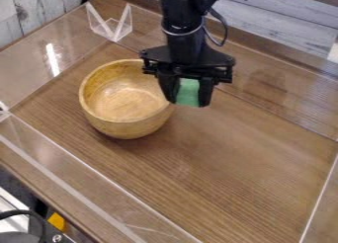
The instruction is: Put the green block in the brown bowl
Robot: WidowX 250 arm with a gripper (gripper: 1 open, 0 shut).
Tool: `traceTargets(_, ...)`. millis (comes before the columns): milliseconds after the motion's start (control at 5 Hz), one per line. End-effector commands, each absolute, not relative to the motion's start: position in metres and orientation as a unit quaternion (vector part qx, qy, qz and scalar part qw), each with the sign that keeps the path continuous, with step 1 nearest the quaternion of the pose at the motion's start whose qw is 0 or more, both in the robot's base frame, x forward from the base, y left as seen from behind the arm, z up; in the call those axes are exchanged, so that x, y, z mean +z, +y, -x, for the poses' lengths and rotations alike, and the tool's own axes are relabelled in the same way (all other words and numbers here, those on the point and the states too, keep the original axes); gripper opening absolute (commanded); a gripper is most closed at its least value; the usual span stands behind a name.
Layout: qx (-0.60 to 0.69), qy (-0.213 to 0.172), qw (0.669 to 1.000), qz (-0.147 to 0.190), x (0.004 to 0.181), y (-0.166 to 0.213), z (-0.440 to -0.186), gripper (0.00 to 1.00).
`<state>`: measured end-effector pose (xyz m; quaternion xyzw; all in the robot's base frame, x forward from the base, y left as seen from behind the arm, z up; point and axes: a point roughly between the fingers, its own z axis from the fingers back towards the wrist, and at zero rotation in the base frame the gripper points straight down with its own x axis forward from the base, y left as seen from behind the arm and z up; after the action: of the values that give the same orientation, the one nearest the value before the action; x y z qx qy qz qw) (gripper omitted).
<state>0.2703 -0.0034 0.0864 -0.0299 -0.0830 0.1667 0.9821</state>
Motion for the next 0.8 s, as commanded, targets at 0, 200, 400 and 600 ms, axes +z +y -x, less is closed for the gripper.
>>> traceTargets(0, 0.183, -0.106, 0.977, 0.029, 0.099, -0.001, -0.270, 0.00)
traceTargets(200, 0.189, -0.106, 0.976, 0.028, 0.093, -0.001, -0.272, 0.00)
traceTargets(400, 0.195, -0.105, 0.975, 0.027, 0.087, 0.000, -0.274, 0.00)
traceTargets(600, 0.211, -0.105, 0.972, 0.026, 0.092, -0.006, -0.278, 0.00)
